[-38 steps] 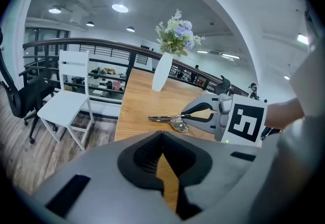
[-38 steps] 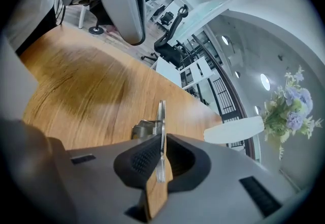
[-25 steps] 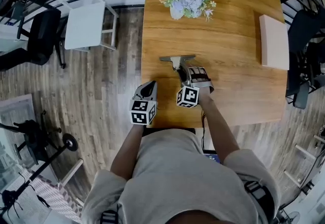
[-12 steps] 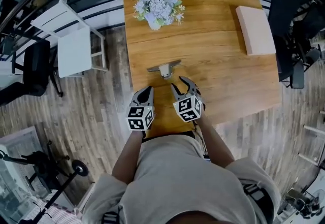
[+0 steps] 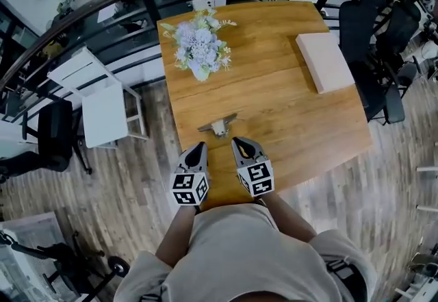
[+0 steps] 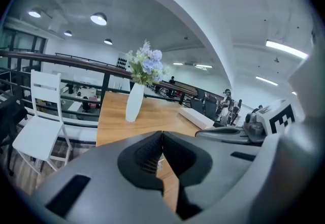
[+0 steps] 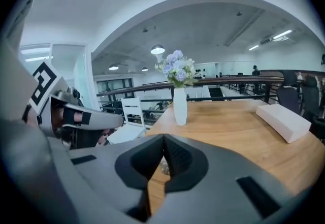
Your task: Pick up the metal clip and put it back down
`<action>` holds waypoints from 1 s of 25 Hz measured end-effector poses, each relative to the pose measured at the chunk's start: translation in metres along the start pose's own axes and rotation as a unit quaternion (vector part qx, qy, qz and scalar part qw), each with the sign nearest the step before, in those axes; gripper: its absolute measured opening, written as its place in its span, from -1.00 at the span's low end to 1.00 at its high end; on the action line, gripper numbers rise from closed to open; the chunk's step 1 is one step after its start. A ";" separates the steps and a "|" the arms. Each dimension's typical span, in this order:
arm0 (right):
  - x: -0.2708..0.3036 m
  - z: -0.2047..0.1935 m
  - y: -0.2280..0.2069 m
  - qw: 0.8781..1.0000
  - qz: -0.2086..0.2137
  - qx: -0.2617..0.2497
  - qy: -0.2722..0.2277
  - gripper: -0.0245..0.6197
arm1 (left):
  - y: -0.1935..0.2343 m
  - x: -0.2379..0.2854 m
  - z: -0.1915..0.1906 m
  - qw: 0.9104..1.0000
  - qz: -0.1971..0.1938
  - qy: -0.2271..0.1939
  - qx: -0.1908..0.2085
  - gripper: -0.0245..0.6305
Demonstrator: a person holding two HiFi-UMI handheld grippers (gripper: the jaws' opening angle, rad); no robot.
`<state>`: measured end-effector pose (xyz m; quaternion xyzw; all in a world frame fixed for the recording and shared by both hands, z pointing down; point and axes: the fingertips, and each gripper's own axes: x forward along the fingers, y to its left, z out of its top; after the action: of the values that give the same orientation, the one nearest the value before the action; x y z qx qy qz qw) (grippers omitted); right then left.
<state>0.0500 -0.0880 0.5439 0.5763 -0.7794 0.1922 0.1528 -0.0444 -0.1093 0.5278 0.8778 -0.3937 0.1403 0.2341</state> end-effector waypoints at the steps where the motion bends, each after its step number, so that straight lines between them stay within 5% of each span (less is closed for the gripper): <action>1: -0.003 0.010 0.001 1.000 -0.001 0.010 -0.009 -0.84 | -0.001 -0.004 0.009 1.000 -0.001 -0.010 0.002 -0.85; 13: -0.067 0.145 0.019 0.984 -0.035 -0.037 -0.171 -0.84 | -0.017 -0.063 0.125 0.986 0.021 -0.142 0.080 -0.85; 19: -0.079 0.165 0.024 0.977 -0.044 -0.082 -0.191 -0.84 | -0.027 -0.078 0.145 0.981 0.015 -0.169 0.095 -0.85; 25: -0.090 0.169 0.022 0.975 -0.046 -0.071 -0.204 -0.84 | -0.026 -0.084 0.145 0.980 0.024 -0.176 0.093 -0.85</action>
<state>0.0518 -0.0867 0.3515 0.6264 -0.7785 0.0074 0.0394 -0.0702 -0.1176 0.3605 0.8970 -0.4349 0.0247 0.0752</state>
